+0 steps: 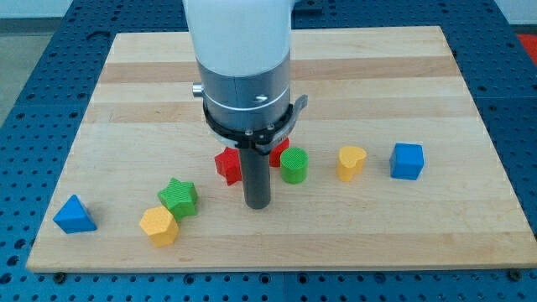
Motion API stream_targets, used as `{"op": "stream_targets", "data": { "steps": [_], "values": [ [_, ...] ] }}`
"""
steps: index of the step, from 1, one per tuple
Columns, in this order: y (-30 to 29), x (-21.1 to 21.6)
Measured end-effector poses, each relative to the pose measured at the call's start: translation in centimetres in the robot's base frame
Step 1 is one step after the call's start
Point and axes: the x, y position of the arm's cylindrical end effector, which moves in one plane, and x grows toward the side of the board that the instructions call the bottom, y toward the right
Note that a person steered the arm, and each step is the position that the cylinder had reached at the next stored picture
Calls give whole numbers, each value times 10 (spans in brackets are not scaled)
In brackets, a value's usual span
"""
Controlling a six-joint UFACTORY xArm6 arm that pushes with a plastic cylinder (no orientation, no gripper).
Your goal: Slide the yellow hexagon and green star towards the bottom left
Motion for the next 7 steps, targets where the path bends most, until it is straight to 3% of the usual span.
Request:
{"op": "stream_targets", "data": {
  "steps": [5,7],
  "values": [
    [-108,72],
    [-183,51]
  ]
}}
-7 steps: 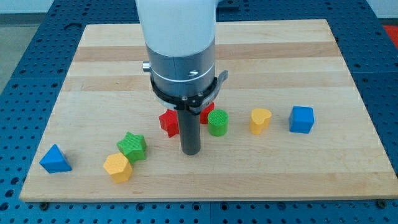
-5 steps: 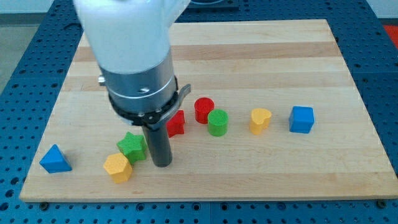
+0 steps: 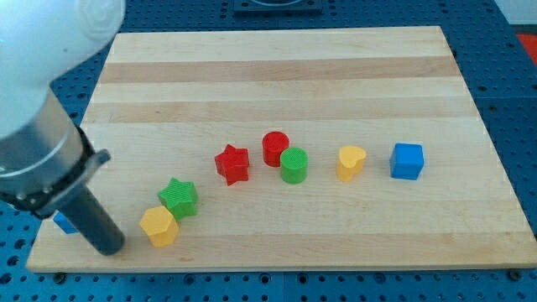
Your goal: Slide the yellow hexagon and green star towards the bottom left
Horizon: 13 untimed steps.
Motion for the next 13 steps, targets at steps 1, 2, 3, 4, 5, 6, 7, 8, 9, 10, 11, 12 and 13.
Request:
{"op": "stream_targets", "data": {
  "steps": [1,2,3,4,5,6,7,8,9,10,11,12,13],
  "values": [
    [-4,3],
    [16,17],
    [52,22],
    [82,22],
    [81,16],
    [54,12],
    [31,2],
    [37,-1],
    [78,15],
    [113,23],
    [128,12],
    [116,7],
    [88,6]
  ]
}}
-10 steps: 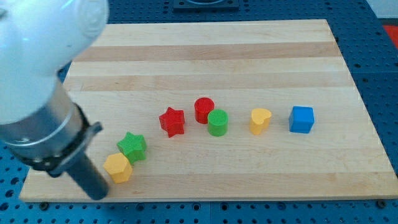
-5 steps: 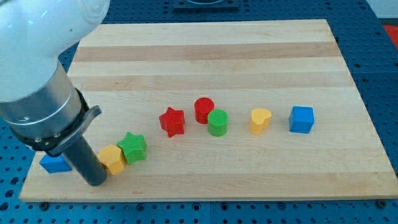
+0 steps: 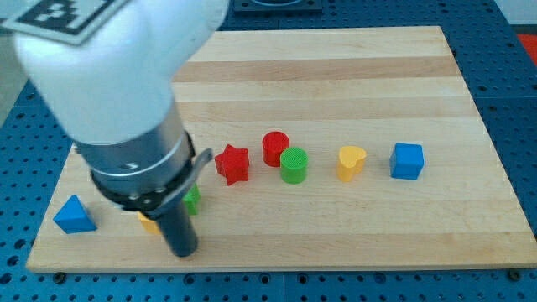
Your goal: Slide the yellow hexagon and green star towards the bottom left
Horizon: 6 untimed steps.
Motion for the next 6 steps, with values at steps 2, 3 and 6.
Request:
{"op": "stream_targets", "data": {
  "steps": [2,3,6],
  "values": [
    [-45,-17],
    [-48,-17],
    [115,-48]
  ]
}}
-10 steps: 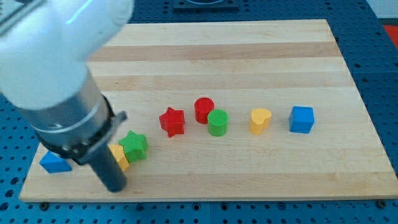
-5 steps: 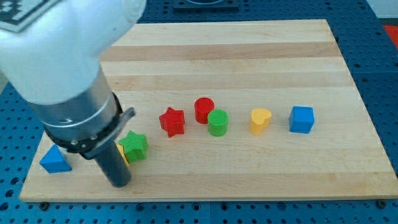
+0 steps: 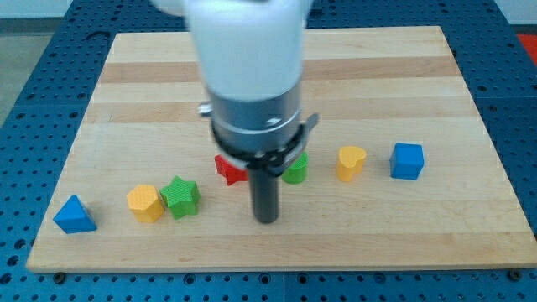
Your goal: Slide the yellow hexagon and green star towards the bottom left
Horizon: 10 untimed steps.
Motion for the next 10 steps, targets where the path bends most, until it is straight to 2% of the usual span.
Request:
{"op": "stream_targets", "data": {
  "steps": [1,4,10],
  "values": [
    [-5,-16],
    [-96,-16],
    [-134,-6]
  ]
}}
